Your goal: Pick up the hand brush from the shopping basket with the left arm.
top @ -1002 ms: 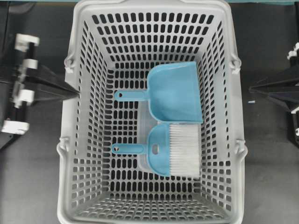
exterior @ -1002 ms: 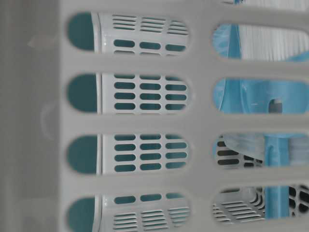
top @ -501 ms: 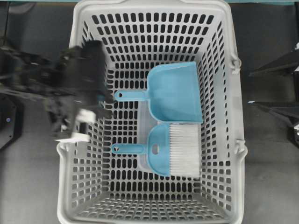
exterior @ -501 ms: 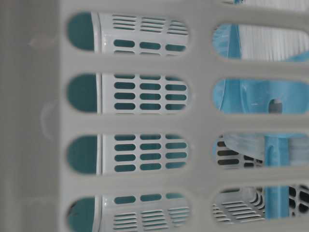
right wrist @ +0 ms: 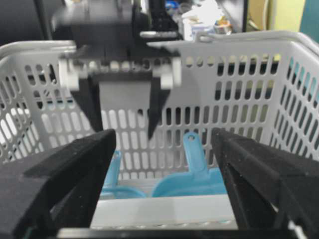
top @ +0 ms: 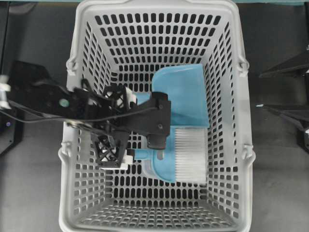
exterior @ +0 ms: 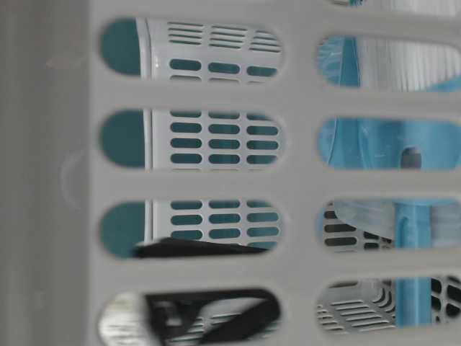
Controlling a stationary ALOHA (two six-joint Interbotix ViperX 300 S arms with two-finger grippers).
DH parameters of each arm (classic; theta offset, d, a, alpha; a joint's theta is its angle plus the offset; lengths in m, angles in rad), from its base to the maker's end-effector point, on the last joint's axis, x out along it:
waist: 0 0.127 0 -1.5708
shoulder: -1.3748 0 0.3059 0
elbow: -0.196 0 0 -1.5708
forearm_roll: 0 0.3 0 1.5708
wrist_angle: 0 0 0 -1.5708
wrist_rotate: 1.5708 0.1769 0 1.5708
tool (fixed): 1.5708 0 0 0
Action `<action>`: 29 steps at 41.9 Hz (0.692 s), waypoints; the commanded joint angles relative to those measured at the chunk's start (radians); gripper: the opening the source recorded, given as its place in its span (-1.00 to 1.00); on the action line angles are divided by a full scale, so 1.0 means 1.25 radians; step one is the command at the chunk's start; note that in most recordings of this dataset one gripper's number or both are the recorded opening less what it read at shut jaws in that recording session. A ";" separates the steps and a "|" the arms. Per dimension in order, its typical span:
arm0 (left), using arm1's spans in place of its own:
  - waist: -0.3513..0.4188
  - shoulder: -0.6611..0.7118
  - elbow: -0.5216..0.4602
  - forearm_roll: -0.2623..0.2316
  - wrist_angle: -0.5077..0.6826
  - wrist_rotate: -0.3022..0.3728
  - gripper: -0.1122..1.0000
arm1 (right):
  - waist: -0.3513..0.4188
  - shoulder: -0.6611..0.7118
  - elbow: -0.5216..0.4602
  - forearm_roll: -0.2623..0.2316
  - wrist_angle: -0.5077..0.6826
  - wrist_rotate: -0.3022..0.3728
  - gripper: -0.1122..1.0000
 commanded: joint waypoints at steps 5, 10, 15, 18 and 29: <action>-0.022 0.042 0.005 0.002 -0.045 -0.009 0.82 | -0.004 0.001 -0.001 0.002 -0.005 0.001 0.54; -0.044 0.067 0.006 0.002 -0.050 -0.017 0.82 | -0.004 -0.001 0.007 0.004 -0.004 0.001 0.54; -0.052 0.085 0.012 0.002 -0.060 -0.020 0.82 | -0.004 -0.002 0.011 0.004 -0.004 0.001 0.54; -0.053 0.094 0.017 0.002 -0.070 -0.021 0.82 | -0.004 -0.002 0.013 0.002 -0.004 0.001 0.54; -0.049 0.126 0.048 0.002 -0.119 -0.029 0.82 | -0.004 -0.004 0.018 0.004 -0.005 0.002 0.53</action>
